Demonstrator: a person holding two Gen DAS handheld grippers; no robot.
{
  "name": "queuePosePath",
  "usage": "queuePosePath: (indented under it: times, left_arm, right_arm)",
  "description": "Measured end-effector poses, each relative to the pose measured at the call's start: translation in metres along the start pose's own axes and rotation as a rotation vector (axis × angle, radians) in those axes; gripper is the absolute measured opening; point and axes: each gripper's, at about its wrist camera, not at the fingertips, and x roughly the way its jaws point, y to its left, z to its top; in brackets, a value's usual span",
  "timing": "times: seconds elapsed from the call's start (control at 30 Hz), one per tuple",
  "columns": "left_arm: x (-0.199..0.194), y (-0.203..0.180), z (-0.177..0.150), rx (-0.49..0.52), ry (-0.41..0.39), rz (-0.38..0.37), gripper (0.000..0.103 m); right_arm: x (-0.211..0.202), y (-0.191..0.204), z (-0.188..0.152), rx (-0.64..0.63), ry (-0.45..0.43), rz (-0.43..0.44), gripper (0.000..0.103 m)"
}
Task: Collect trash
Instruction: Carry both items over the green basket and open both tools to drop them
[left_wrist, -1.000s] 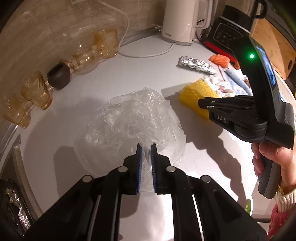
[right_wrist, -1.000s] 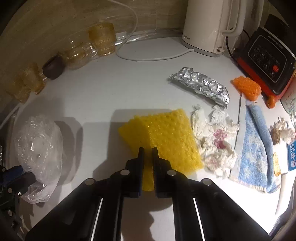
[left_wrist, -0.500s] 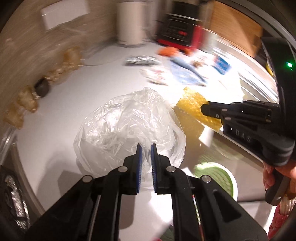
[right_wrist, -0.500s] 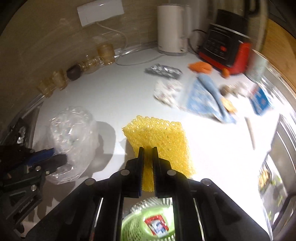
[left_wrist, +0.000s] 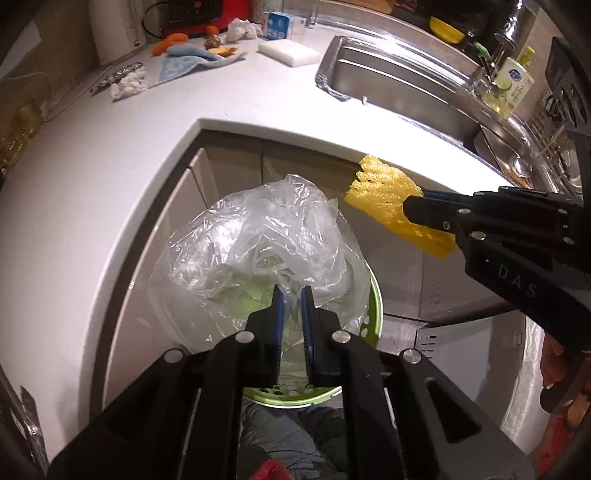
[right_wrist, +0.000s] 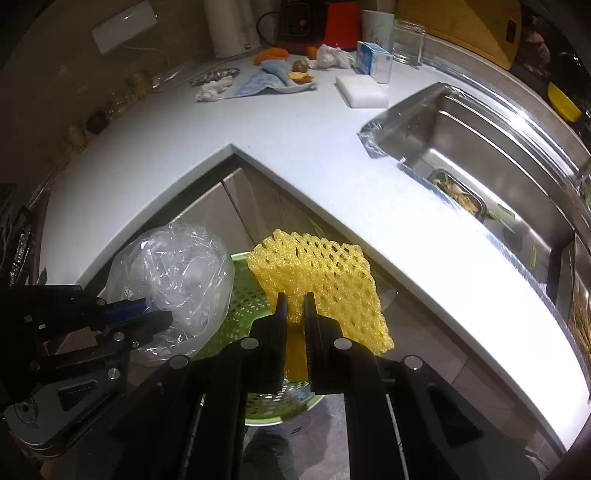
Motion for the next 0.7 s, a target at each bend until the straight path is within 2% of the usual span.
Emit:
queuePosePath:
  times: [0.1,0.13,0.23,0.27,0.4,0.47,0.7]
  left_arm:
    - [0.015,-0.009,-0.008,0.011,0.028,-0.006,0.013]
    - [0.02,-0.011,-0.01,0.007,0.041,-0.007,0.018]
    - [0.03,-0.013,-0.015,-0.001,0.058,-0.004,0.046]
    - [0.032,-0.013,-0.017,-0.002,0.054,0.004,0.05]
    - [0.037,-0.01,-0.02,-0.017,0.061,0.01,0.057]
    - [0.036,-0.008,-0.021,-0.029,0.059,0.015,0.065]
    - [0.011,-0.001,-0.019,-0.04,0.022,0.041,0.078]
  right_arm:
    - [-0.003,-0.012,-0.014,0.028,0.006,0.013,0.01]
    - [-0.003,-0.014,-0.018,0.032,0.008,0.016,0.01]
    - [-0.002,-0.017,-0.026,0.034,0.017,0.022,0.01]
    - [-0.001,-0.017,-0.028,0.031,0.019,0.025,0.01]
    - [0.0,-0.015,-0.035,0.022,0.031,0.029,0.01]
    - [0.0,-0.015,-0.037,0.021,0.035,0.029,0.01]
    - [-0.007,-0.012,-0.037,0.004,0.023,0.043,0.011]
